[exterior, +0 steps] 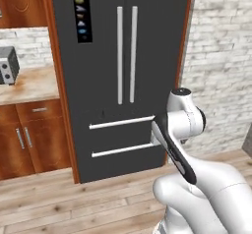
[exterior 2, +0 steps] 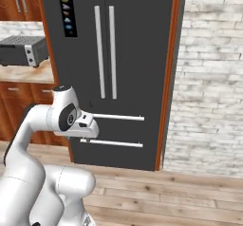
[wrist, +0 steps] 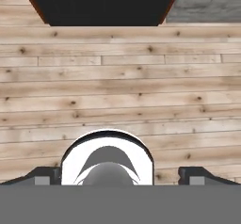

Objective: Place one of the steaks on the plate and the other in the bowl. Then place the bowl in the fridge.

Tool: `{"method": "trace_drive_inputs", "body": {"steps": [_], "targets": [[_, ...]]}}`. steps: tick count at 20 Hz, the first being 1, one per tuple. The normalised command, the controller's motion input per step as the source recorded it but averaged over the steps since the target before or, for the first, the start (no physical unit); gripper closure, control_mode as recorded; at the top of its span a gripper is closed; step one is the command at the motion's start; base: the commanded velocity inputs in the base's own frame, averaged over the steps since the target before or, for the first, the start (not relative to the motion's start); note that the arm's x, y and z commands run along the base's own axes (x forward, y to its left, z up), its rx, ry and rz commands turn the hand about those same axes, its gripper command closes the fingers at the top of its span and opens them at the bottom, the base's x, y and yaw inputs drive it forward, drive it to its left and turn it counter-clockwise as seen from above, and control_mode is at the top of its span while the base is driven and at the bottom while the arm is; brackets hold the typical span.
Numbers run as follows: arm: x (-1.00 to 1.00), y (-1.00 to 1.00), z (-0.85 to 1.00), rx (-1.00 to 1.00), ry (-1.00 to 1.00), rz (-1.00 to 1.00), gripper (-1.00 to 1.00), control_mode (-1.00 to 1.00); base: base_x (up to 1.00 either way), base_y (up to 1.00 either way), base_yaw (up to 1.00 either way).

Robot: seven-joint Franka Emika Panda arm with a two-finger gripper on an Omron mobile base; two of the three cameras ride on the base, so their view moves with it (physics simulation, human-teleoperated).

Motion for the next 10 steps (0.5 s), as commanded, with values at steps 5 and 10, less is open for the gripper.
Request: {"method": "trace_drive_inputs", "body": {"steps": [5,10], "targets": [[0.0,0.0,0.0,0.0,0.0,0.0,-1.0,1.0,0.72,0.18,-0.12],[0.0,0.0,0.0,0.0,0.0,0.0,-1.0,1.0,0.66,0.11,-0.06]]}}
